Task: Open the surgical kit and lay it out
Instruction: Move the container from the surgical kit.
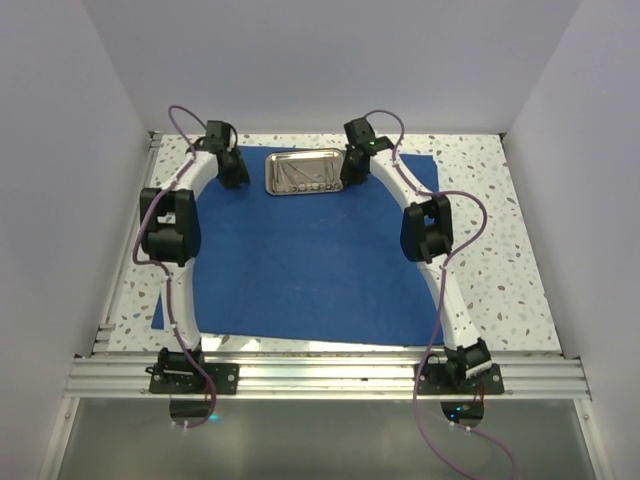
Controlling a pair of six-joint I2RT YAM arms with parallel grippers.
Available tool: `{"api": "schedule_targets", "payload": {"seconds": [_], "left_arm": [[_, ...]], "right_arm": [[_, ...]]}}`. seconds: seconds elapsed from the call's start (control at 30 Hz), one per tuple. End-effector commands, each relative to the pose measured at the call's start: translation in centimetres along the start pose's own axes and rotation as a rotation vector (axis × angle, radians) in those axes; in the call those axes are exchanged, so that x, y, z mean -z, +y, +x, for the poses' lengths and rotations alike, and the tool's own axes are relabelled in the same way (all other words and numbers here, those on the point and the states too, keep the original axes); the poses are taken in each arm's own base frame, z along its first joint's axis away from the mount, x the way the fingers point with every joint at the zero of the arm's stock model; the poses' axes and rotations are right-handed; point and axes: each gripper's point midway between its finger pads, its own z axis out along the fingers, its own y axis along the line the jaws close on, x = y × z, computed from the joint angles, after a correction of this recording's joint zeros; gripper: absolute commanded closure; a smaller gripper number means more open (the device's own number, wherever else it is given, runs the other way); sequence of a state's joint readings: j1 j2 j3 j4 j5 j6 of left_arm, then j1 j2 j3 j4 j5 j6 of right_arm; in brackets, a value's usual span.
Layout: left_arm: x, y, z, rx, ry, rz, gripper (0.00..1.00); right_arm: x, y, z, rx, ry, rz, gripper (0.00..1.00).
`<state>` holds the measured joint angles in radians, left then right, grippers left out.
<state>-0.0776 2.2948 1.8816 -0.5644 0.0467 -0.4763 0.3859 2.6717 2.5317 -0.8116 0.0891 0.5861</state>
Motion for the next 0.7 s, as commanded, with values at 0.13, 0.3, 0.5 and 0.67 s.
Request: {"api": "schedule_targets", "payload": {"seconds": [0.13,0.3,0.5,0.67], "left_arm": [[3.0,4.6,-3.4,0.033,-0.085,-0.031,0.64],[0.3,6.9,-2.1,0.038,-0.028,-0.091,0.71],[-1.4,8.2,-2.1,0.040,-0.012,-0.147,0.79],[-1.4,8.6,-2.3,0.048,-0.016,-0.152,0.82]], "right_arm": [[0.2,-1.6,1.5,0.021,0.037,0.090,1.00],[3.4,-1.4,2.3,0.072,0.058,0.118,1.00],[8.2,-2.8,2.0,0.103,0.038,0.158,1.00],[10.6,-5.6,1.6,0.105,0.017,0.223,1.00]]}}
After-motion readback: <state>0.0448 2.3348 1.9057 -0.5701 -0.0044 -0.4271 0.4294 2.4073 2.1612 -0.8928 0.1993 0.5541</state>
